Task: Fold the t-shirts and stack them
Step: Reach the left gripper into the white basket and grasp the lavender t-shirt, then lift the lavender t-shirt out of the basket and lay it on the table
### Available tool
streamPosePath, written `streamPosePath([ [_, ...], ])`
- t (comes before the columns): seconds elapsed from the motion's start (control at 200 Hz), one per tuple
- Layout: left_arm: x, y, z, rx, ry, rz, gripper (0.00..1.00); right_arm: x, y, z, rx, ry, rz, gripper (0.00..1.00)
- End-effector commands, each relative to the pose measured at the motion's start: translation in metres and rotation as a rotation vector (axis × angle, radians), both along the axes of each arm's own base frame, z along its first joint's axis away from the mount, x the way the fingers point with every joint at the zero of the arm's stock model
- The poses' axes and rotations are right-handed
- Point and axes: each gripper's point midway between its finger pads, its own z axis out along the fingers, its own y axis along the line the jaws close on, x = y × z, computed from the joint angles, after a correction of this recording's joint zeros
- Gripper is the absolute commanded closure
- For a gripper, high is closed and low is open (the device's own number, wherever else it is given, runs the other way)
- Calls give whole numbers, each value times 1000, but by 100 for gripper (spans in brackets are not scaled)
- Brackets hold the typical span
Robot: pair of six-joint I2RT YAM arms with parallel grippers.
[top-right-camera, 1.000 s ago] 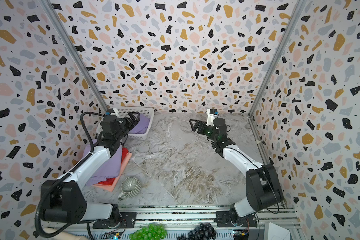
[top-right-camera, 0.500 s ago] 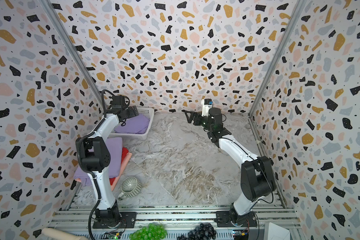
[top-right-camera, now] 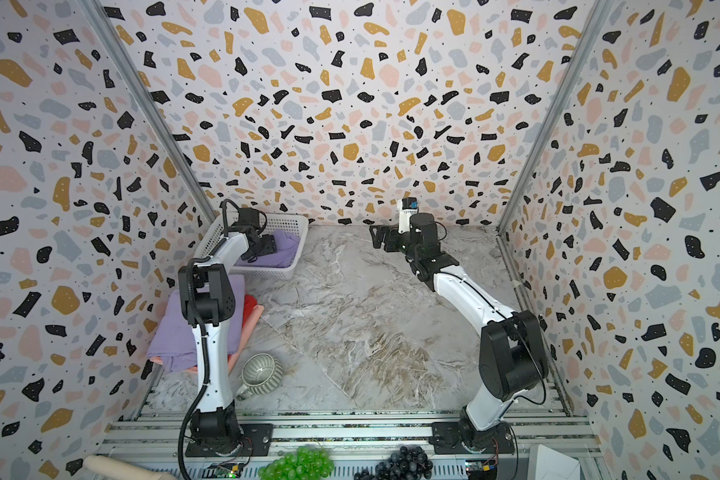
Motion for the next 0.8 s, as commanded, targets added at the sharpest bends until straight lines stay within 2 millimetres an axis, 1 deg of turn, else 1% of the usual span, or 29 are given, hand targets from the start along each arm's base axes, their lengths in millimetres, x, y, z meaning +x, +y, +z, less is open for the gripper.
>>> streamPosePath([
  [0.0, -3, -4, -20, -43, 35, 4, 49, -4, -2, 17, -17, -37, -30, 1],
  [0.025, -2, -4, -20, -44, 31, 6, 56, -4, -2, 16, -16, -37, -35, 1],
  [0.075, 0, -5, -14, -48, 8, 5, 69, -6, -3, 16, -13, -40, -42, 1],
  [0.115, 3, -6, -4, -52, -19, -2, 81, -7, -4, 17, -9, -45, -48, 1],
  [0.155, 6, -8, 10, -59, -57, -10, 89, -9, -4, 16, -8, -47, -51, 1],
  [0.215, 10, -10, 38, -58, -122, -28, 100, -10, -5, 15, -8, -50, -56, 1],
  [0.305, 14, -14, 92, -48, -237, -68, 100, -12, -5, 16, -2, -59, -58, 1],
  [0.385, 12, -21, 149, -51, -360, -116, 100, -12, -5, 16, 3, -68, -58, 1],
  [0.421, 8, -24, 175, -56, -415, -134, 100, -12, -5, 16, 6, -68, -58, 1],
  [0.446, 6, -27, 190, -63, -448, -148, 100, -11, -3, 17, 8, -73, -54, 1],
  [0.471, 1, -30, 210, -73, -490, -161, 100, -11, -2, 18, 7, -76, -49, 1],
  [0.531, -9, -44, 248, -125, -569, -219, 100, -9, 0, 18, 2, -78, -39, 1],
  [0.611, -25, -61, 286, -189, -636, -292, 100, -6, 1, 20, -4, -89, -37, 1],
  [0.746, -54, -89, 338, -307, -725, -382, 100, -6, -5, 25, -24, -131, -60, 1],
  [0.796, -65, -103, 351, -357, -733, -412, 100, -6, -7, 30, -33, -148, -53, 1],
])
